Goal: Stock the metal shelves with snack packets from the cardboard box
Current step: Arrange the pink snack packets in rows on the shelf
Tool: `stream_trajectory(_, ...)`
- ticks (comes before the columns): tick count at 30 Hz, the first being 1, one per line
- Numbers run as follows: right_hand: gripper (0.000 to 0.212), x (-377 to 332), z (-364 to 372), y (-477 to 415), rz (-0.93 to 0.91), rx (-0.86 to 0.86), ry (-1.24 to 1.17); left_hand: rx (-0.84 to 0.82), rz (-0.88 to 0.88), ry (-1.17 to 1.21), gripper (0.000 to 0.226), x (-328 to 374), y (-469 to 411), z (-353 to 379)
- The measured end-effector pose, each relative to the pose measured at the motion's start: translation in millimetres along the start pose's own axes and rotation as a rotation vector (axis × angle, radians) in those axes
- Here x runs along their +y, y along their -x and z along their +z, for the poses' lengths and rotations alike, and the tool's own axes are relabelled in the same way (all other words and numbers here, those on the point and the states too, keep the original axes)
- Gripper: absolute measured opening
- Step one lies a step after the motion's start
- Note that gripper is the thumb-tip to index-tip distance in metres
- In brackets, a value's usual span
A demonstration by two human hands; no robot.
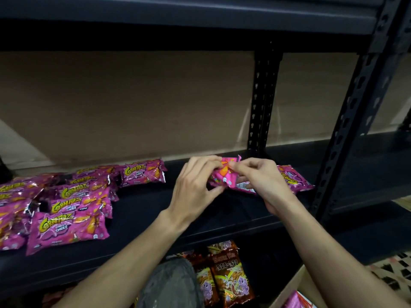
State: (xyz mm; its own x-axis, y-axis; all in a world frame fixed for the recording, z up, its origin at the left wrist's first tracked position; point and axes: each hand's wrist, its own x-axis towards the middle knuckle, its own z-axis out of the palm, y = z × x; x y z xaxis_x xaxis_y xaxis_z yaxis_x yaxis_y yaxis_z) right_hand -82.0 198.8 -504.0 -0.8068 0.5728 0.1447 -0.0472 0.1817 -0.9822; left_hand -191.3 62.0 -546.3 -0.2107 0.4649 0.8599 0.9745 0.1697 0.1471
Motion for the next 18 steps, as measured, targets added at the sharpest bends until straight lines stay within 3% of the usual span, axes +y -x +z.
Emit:
stream_trajectory(3, 0.010, 8, -3, -2, 0.005, 0.015, -0.047, -0.124, 0.008, 0.025, 0.057, -6, 5, -5)
stream_trajectory(5, 0.005, 14, -5, -4, -0.009, 0.039, -0.068, -0.183, -0.077, 0.144, 0.063, -6, 6, -12)
stream_trajectory(8, 0.004, 23, 0, -6, -0.020, 0.024, -0.085, -0.267, -0.330, 0.284, 0.049, -7, 2, -27)
stream_trajectory(10, 0.005, 27, 9, -5, -0.009, 0.006, -0.109, -0.412, -0.452, 0.298, 0.040, -17, -1, -34)
stream_trajectory(14, 0.006, 34, 26, -4, 0.020, -0.008, -0.191, -0.699, -0.554, 0.325, 0.050, -43, -3, -42)
stream_trajectory(18, 0.007, 45, 43, -4, 0.028, -0.034, -0.182, -0.734, -0.593, 0.299, 0.041, -61, -7, -59)
